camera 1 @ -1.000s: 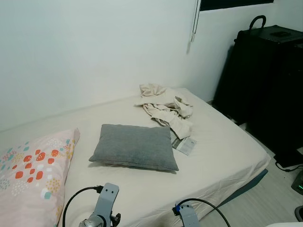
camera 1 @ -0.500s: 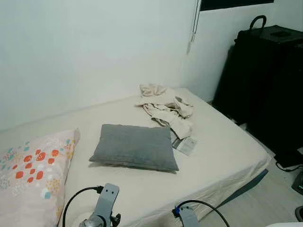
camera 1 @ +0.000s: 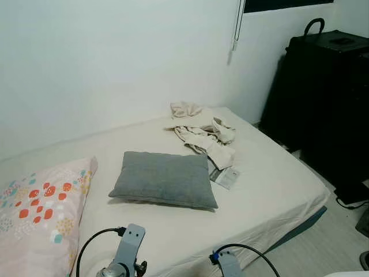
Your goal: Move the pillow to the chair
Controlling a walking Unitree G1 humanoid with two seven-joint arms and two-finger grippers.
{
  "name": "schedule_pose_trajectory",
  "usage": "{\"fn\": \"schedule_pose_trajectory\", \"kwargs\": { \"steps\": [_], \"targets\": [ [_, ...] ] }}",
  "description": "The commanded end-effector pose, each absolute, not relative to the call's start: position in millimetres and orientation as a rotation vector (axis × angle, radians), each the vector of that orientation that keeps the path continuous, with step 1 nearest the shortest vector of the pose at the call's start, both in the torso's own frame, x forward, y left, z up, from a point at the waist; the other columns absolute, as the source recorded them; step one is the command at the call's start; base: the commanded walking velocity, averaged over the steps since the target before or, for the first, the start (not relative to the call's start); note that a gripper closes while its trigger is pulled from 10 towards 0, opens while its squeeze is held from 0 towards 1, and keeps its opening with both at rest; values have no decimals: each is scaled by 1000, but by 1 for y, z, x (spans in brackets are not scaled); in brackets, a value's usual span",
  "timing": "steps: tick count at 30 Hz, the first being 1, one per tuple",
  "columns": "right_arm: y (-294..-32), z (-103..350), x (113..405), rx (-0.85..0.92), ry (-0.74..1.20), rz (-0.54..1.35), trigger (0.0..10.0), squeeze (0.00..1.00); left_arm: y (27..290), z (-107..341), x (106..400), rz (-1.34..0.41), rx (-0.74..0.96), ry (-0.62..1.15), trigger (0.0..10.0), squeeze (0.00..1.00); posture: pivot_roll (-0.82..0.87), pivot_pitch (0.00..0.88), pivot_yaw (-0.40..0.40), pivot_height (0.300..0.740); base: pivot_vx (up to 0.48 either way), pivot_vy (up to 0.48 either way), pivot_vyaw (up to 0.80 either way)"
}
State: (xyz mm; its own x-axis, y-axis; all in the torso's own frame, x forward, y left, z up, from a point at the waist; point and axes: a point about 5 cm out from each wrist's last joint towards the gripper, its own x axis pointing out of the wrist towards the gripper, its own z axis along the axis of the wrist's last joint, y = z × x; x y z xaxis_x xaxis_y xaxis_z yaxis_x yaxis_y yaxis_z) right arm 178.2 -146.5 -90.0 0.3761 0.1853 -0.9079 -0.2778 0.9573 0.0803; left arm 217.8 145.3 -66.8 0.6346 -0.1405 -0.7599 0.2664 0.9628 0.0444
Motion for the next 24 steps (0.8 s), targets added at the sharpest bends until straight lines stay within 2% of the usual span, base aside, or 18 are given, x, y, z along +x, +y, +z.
{"fn": "schedule_pose_trajectory", "kwargs": {
  "steps": [1,16,22,24],
  "targets": [
    [-144,-90,178,-87,1144,304,10000,0,149,-67,219,-237,176,860,10000,0,23,0,35,740,0,0,0],
    [-143,-87,184,-85,1128,297,10000,0,150,-64,222,-234,177,858,10000,0,20,0,37,740,0,0,0],
    [-142,-82,196,-99,1049,294,10000,0,150,-62,227,-230,177,850,10000,0,15,8,44,740,0,0,0],
    [-142,-77,203,-152,1003,301,10000,0,150,-60,230,-230,187,842,10000,0,21,18,45,740,0,0,0]
  ]
}}
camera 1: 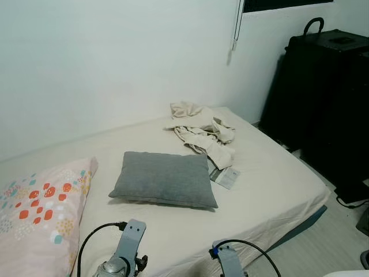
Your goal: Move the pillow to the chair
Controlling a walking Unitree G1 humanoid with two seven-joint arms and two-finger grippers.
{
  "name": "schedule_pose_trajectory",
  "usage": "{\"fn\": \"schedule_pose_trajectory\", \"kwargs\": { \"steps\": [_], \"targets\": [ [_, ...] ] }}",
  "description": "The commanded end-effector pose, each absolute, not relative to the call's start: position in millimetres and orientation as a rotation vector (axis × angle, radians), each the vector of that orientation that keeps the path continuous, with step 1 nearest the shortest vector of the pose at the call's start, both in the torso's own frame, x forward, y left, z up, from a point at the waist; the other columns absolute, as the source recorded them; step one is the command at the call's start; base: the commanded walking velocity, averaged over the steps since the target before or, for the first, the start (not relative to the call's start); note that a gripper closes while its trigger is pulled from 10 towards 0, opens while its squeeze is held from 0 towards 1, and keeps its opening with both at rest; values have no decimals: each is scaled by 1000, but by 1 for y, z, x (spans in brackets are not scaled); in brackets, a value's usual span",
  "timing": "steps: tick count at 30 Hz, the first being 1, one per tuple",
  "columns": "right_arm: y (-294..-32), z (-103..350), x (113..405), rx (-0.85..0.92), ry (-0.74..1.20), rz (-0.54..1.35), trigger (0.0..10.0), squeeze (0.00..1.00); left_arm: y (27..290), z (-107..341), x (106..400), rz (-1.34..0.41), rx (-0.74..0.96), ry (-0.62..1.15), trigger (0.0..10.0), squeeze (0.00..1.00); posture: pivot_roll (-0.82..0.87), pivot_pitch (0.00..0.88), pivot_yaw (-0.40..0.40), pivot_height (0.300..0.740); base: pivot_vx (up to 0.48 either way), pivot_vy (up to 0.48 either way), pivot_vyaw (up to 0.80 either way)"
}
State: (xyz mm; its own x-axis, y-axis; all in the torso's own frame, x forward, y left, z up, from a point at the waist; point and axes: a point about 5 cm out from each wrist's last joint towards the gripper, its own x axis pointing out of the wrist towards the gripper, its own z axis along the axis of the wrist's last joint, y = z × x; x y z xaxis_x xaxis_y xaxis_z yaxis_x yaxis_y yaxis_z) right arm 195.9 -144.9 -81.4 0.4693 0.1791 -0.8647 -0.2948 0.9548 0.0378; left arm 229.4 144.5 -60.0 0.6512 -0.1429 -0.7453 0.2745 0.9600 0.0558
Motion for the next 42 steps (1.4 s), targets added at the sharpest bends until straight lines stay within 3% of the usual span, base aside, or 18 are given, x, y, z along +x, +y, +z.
{"fn": "schedule_pose_trajectory", "kwargs": {
  "steps": [1,5,12,17,20,22,24,33,42],
  "targets": [
    [-140,-71,214,-212,936,305,10000,0,150,-56,235,-238,222,805,10000,0,20,28,57,740,0,0,0],
    [-145,-43,252,-293,674,230,10000,0,153,-43,247,-213,245,644,10000,0,11,40,59,740,0,0,0],
    [-162,-22,267,-323,497,140,10000,0,162,-34,250,-115,195,523,10000,0,-4,60,38,740,0,0,0],
    [-175,-3,283,-311,396,49,10000,0,172,-16,259,-115,11,402,10000,0,-6,65,26,740,0,0,0],
    [-164,10,294,-103,341,121,10000,0,171,-3,262,-208,-81,318,10000,0,-6,64,17,740,0,0,0],
    [-143,21,300,113,297,254,10000,0,162,7,265,-322,-248,292,10000,0,-2,65,12,740,0,0,0],
    [-133,26,301,201,273,325,10000,0,158,11,265,-368,-306,282,10000,0,-4,64,12,740,0,0,0],
    [-105,49,302,341,158,526,10000,0,146,29,265,-426,-492,225,10000,0,7,66,32,740,0,0,0],
    [-88,57,292,318,138,758,10000,0,138,41,262,-506,-529,216,10000,0,14,70,31,740,0,0,0]
  ]
}}
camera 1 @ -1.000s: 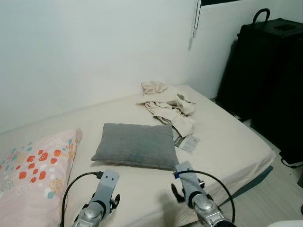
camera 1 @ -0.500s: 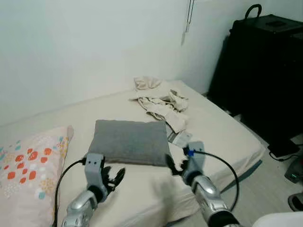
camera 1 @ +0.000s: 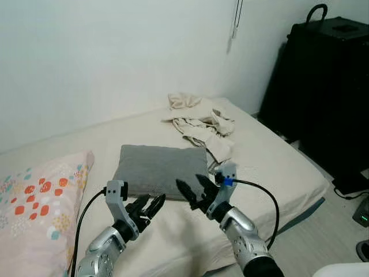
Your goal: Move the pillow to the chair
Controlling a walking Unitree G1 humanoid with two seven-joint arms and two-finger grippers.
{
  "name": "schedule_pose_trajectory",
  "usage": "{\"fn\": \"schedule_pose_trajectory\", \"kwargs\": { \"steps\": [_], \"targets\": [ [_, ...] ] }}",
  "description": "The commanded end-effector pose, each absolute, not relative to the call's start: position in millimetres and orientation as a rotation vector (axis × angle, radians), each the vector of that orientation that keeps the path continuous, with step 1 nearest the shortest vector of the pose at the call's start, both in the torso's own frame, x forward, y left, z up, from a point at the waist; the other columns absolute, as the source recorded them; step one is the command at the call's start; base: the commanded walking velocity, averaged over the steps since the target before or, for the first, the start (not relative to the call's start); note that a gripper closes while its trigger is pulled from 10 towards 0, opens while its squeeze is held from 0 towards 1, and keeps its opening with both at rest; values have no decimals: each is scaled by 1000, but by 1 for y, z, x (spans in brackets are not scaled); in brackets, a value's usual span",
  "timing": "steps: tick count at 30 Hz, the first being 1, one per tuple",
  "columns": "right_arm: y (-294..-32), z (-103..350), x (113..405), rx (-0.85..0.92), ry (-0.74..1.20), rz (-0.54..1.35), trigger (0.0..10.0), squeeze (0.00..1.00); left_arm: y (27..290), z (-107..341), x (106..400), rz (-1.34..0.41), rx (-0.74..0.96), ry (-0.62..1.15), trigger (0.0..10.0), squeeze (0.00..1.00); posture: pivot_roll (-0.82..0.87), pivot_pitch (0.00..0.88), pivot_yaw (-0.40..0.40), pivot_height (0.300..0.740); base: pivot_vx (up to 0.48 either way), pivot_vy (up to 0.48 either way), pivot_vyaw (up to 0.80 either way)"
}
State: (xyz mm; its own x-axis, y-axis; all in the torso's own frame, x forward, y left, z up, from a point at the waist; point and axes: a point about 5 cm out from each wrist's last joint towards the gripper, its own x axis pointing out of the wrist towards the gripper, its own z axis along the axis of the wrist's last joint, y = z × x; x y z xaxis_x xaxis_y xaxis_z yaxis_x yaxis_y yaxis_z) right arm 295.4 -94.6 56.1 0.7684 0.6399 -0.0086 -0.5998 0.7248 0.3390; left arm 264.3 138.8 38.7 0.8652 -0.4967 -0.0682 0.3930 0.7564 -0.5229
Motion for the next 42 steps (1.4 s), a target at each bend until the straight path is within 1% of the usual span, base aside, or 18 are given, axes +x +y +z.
{"fn": "schedule_pose_trajectory", "kwargs": {
  "steps": [1,2,3,4,5,8,9,11,19,22,27,28,40,41,42],
  "targets": [
    [-85,57,291,276,152,785,10000,0,137,44,263,-512,-533,210,10000,0,15,70,32,740,0,0,0],
    [-85,57,291,276,152,785,10000,0,137,44,263,-512,-533,210,10000,0,15,70,32,740,0,0,0],
    [-84,56,292,201,160,777,10000,0,135,49,264,-521,-540,199,10000,0,14,70,31,740,0,0,0],
    [-84,56,292,201,160,777,10000,0,135,49,264,-521,-540,199,10000,0,14,70,31,740,0,0,0],
    [-83,56,294,154,157,761,10000,0,133,53,265,-533,-542,190,10000,0,16,69,30,740,0,0,0],
    [-82,62,299,119,130,744,10000,0,130,59,267,-558,-533,181,10000,0,18,69,28,740,0,0,0],
    [-80,65,302,50,119,750,10000,0,127,62,268,-575,-530,171,10000,0,17,67,29,740,0,0,0],
    [-79,65,303,-8,119,759,10000,0,126,65,268,-582,-534,165,10000,0,18,66,29,740,0,0,0],
    [-73,91,305,108,9,801,10000,0,131,63,269,-543,-511,182,10000,0,21,65,24,740,0,0,0],
    [-66,100,302,161,-38,847,10000,0,134,61,269,-498,-497,192,10000,0,25,62,20,740,0,0,0],
    [-61,101,296,173,-59,902,10000,0,139,55,270,-440,-475,214,10000,0,25,61,19,740,0,0,0],
    [-59,103,294,186,-65,922,10000,0,143,51,271,-393,-458,229,10000,0,23,62,20,740,0,0,0],
    [-60,100,292,177,-45,921,10000,0,147,51,274,-352,-447,226,10000,0,26,59,22,740,0,0,0],
    [-61,99,293,168,-38,908,10000,0,147,51,275,-351,-447,223,10000,0,26,59,22,740,0,0,0],
    [-67,94,299,120,-21,823,10000,0,147,53,275,-351,-455,216,10000,0,25,58,24,740,0,0,0]
  ]
}}
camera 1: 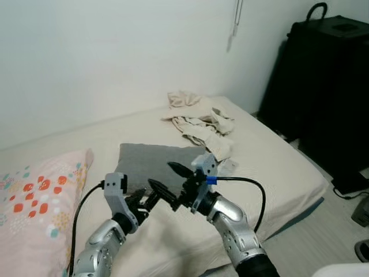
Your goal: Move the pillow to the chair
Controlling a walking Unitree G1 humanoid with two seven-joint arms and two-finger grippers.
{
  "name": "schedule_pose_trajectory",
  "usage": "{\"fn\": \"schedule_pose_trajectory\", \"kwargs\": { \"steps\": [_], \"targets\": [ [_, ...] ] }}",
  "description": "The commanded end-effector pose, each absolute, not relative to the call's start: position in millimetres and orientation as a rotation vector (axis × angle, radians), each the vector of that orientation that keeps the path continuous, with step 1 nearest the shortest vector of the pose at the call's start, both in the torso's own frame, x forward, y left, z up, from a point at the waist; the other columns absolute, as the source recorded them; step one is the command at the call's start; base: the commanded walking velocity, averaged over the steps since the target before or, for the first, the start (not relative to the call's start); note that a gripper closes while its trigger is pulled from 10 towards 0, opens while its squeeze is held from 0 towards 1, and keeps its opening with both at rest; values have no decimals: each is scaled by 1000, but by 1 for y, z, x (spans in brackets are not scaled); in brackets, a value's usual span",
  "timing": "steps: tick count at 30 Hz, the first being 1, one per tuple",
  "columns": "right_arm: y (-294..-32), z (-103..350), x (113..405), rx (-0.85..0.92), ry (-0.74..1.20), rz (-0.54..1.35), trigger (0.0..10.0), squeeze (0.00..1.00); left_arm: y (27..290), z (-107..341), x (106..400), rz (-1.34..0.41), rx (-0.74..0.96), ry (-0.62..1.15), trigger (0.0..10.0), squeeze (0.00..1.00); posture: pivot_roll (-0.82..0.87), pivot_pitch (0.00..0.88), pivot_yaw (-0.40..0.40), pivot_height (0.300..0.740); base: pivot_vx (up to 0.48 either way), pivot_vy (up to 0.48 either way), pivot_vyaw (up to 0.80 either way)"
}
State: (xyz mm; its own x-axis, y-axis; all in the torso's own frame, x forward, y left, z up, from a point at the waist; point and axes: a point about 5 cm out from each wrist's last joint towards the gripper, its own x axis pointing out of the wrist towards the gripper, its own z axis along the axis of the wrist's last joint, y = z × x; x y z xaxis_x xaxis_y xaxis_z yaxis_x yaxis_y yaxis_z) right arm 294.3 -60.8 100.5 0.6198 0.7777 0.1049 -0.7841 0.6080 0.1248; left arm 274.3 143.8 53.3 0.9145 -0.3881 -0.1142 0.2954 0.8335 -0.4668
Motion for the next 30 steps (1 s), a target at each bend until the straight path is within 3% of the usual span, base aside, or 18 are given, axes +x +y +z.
{"fn": "schedule_pose_trajectory", "kwargs": {
  "steps": [1,7,13,15,16,17,18,20,22,24,30],
  "targets": [
    [-74,90,304,96,-1,751,10000,0,148,54,275,-350,-459,211,10000,0,27,58,24,740,0,0,0],
    [-98,85,312,112,-4,577,10000,0,154,49,273,-326,-418,225,10000,0,28,60,25,740,0,0,0],
    [-121,84,316,89,-19,403,10000,0,182,37,280,-67,-169,272,10000,0,31,60,30,740,0,0,0],
    [-140,53,315,-14,186,263,10000,0,206,22,280,127,97,389,10000,0,38,54,25,740,0,0,0],
    [-140,53,315,-14,186,263,10000,0,206,22,280,127,97,389,10000,0,38,54,25,740,0,0,0],
    [-146,30,308,-114,337,229,10000,0,212,15,278,170,172,438,10000,0,44,51,17,740,0,0,0],
    [-150,5,294,-219,484,248,10000,0,209,8,276,156,203,470,10000,0,47,49,12,740,0,0,0],
    [-152,-9,284,-284,568,270,10000,0,205,4,275,133,208,484,10000,0,49,49,12,740,0,0,0],
    [-148,-29,266,-280,667,299,10000,0,183,-7,270,17,218,501,10000,0,48,43,11,740,0,0,0],
    [-143,-36,258,-223,700,285,10000,0,167,-18,259,-42,219,536,10000,0,38,35,14,740,0,0,0],
    [-147,-42,251,-209,721,235,10000,0,162,-39,239,-39,224,621,10000,0,24,15,12,740,0,0,0]
  ]
}}
